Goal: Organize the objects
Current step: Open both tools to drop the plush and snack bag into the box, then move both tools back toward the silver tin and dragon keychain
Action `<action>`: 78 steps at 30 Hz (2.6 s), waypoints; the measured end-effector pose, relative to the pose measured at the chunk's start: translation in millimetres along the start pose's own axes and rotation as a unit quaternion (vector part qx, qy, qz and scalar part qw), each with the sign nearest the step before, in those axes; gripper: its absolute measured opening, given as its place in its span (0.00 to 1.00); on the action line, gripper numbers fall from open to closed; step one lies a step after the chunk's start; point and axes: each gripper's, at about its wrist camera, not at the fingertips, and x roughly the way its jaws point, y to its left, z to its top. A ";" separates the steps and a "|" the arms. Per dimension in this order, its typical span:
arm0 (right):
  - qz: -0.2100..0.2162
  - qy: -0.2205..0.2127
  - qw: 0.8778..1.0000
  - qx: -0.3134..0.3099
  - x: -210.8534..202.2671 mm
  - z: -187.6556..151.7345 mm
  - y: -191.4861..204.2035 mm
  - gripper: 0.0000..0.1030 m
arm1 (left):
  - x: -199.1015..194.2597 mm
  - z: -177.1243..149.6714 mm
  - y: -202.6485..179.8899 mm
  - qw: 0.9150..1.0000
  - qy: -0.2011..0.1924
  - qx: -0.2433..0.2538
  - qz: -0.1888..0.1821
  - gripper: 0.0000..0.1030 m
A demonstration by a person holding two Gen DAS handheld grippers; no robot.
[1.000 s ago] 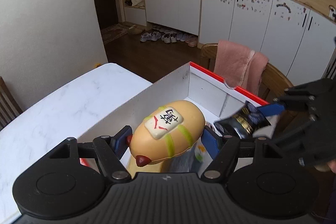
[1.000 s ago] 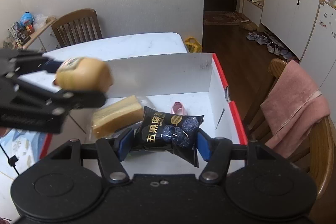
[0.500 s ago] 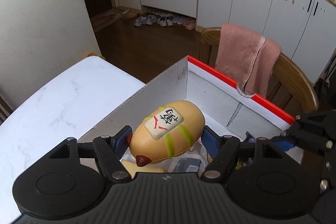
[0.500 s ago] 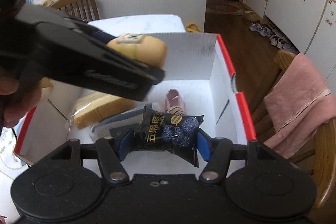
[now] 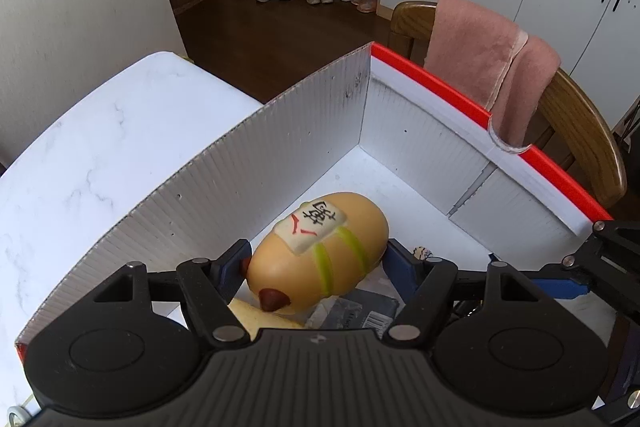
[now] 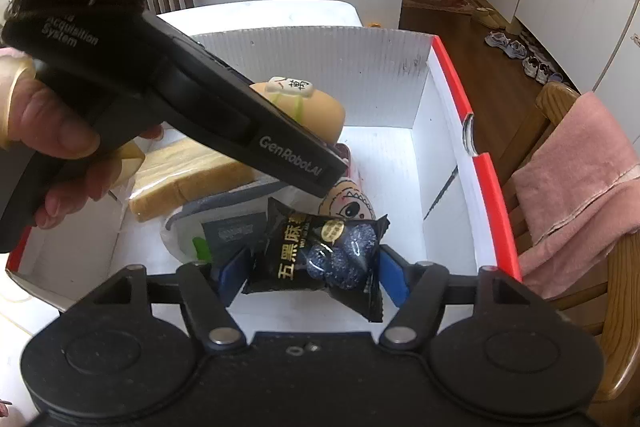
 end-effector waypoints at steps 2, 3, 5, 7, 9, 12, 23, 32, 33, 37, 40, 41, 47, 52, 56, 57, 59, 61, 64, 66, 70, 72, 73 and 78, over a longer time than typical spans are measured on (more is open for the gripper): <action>-0.001 0.002 1.000 0.002 1.2 -0.6 -0.8 0.68 | 2.9 0.3 0.7 1.000 0.006 -0.001 0.000 0.70; -0.002 0.001 1.000 0.003 1.3 -0.8 -0.7 0.69 | 3.2 0.4 1.6 1.000 0.006 -0.001 0.000 0.70; -0.005 -0.002 1.000 0.002 1.1 -1.2 -0.7 0.71 | 3.5 0.6 2.6 1.000 0.004 -0.001 0.000 0.71; -0.007 -0.003 1.000 0.002 0.4 -1.6 -0.9 0.73 | 3.4 0.7 3.0 1.000 0.005 -0.004 0.000 0.71; -0.007 -0.006 1.000 0.001 -1.3 -2.4 -0.8 0.73 | 3.5 0.6 2.0 1.000 0.003 -0.003 0.001 0.72; -0.013 -0.013 1.000 -0.004 -3.8 -3.1 0.0 0.74 | 2.2 -0.3 0.4 1.000 0.000 0.006 0.006 0.73; -0.008 -0.046 0.999 0.009 -26.8 0.8 -7.9 0.78 | -29.6 -6.3 10.1 0.999 -0.038 -0.014 0.000 0.73; 0.007 -0.067 0.998 0.009 -56.4 -4.0 -6.1 0.80 | -72.6 -22.5 15.8 0.997 -0.069 -0.030 -0.009 0.73; 0.009 -0.070 0.997 0.008 -60.1 -4.5 -5.4 0.80 | -78.1 -25.9 17.1 0.997 -0.073 -0.031 -0.010 0.73; 0.018 -0.082 0.996 0.006 -74.1 -6.4 -2.2 0.80 | -100.6 -37.4 17.3 0.995 -0.092 -0.033 -0.010 0.73; 0.022 -0.092 0.996 0.005 -83.1 -8.2 2.0 0.81 | -117.7 -47.0 18.7 0.993 -0.107 -0.038 -0.016 0.73; 0.024 -0.094 0.995 0.005 -86.0 -8.8 3.9 0.81 | -122.8 -50.8 19.7 0.993 -0.111 -0.040 -0.018 0.73; 0.033 -0.110 0.993 0.013 -101.3 -12.5 12.2 0.83 | -154.5 -77.0 20.4 0.990 -0.133 -0.037 -0.020 0.73; 0.040 -0.116 0.992 0.022 -108.7 -16.7 22.4 0.87 | -175.8 -108.3 26.5 0.989 -0.137 -0.044 -0.023 0.77; 0.046 -0.118 0.991 0.031 -112.2 -20.0 35.6 0.90 | -190.4 -134.6 35.6 0.988 -0.142 -0.055 -0.021 0.80; 0.047 -0.118 0.991 0.032 -112.7 -20.2 40.2 0.92 | -193.8 -141.1 38.9 0.988 -0.143 -0.062 -0.021 0.80; 0.048 -0.120 0.991 0.032 -113.4 -21.3 50.2 0.97 | -200.9 -153.3 45.2 0.987 -0.144 -0.069 -0.016 0.80; 0.052 -0.123 0.991 0.030 -114.0 -21.7 61.8 0.98 | -208.6 -166.5 52.2 0.986 -0.149 -0.077 -0.009 0.80; 0.060 -0.122 0.990 0.029 -111.8 -22.2 80.6 0.99 | -218.9 -185.8 64.4 0.985 -0.152 -0.087 0.000 0.81; 0.067 -0.120 0.990 0.028 -109.0 -22.2 94.7 0.99 | -225.3 -198.3 73.2 0.984 -0.153 -0.090 0.008 0.85; 0.072 -0.114 0.991 0.014 -102.3 -20.6 126.2 0.99 | -236.4 -221.9 92.5 0.982 -0.155 -0.109 0.021 0.86; 0.077 -0.111 0.991 0.007 -98.7 -18.7 141.5 0.99 | -239.7 -232.4 102.6 0.981 -0.152 -0.120 0.031 0.96; 0.079 -0.109 0.991 0.004 -97.1 -17.5 149.0 0.99 | -240.8 -237.5 107.5 0.980 -0.151 -0.125 0.037 0.98; 0.084 -0.100 0.991 -0.002 -85.7 -9.8 183.3 0.99 | -243.3 -261.6 133.0 0.978 -0.143 -0.143 0.058 0.98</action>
